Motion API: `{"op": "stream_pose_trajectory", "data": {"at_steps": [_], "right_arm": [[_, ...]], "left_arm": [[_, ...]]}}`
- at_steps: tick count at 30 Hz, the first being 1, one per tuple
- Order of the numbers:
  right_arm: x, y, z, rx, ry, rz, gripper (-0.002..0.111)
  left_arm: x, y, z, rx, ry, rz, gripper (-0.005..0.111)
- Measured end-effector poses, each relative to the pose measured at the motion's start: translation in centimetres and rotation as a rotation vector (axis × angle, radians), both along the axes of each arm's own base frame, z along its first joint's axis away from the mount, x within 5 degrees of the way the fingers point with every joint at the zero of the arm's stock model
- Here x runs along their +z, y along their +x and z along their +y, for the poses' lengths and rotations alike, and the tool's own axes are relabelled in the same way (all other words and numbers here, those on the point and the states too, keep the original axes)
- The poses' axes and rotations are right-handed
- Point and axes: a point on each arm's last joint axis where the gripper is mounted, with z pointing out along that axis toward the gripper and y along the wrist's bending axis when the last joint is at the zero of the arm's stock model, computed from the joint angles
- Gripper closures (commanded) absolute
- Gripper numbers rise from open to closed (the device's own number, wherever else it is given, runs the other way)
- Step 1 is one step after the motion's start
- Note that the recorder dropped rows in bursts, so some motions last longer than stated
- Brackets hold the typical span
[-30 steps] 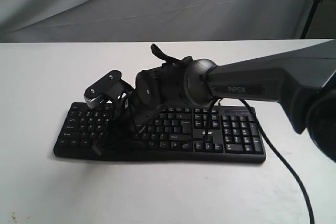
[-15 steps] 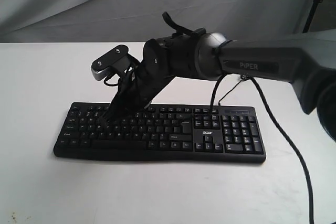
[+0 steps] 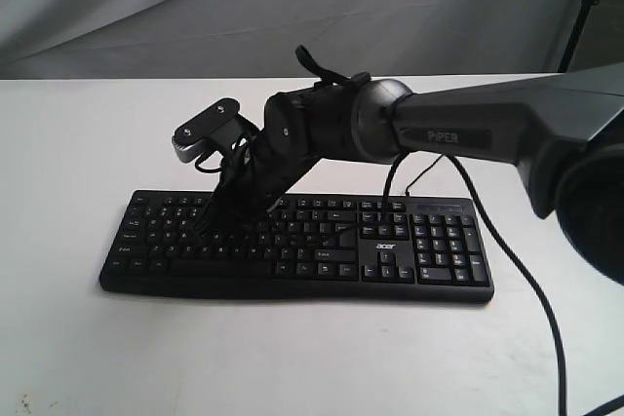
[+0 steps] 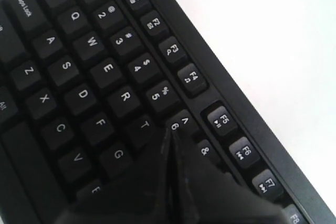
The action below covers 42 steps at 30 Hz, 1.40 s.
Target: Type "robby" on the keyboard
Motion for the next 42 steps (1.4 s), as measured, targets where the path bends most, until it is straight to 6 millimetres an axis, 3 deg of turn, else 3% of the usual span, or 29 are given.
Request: {"op": "stream_pose_trajectory", "data": {"at_steps": [12,20,23,26,30,33,39,42], "right_arm": [[-1.2,0.1,0.2,-0.017,0.007,0.022,0.108],[-0.9,0.1,0.2,-0.019,0.015,0.022,0.108],[0.5,-0.2,0.0,-0.008,0.014,0.011,0.108],[3.3,-0.8,-0.7,-0.004,0.037,-0.026,0.108],[7.9,-3.3,-3.6,-0.022,0.077,-0.075,0.108],[10.0,-6.1,-6.8,-0.052,0.095,-0.095,0.108],[13.2,-13.9,-14.1,-0.107,0.157,-0.135,0.108],[13.0,-17.7,-17.4,-0.145,0.192,-0.130,0.108]], "left_arm": [[0.0,0.0,0.0,0.000,0.000,0.000,0.107],[0.0,0.0,0.0,0.000,0.000,0.000,0.107],[0.0,0.0,0.0,0.000,0.000,0.000,0.107],[0.0,0.0,0.0,0.000,0.000,0.000,0.107],[0.0,0.0,0.0,0.000,0.000,0.000,0.107],[0.0,0.0,0.0,0.000,0.000,0.000,0.107],[0.0,0.0,0.0,0.000,0.000,0.000,0.107],[0.0,0.0,0.0,0.000,0.000,0.000,0.107]]}}
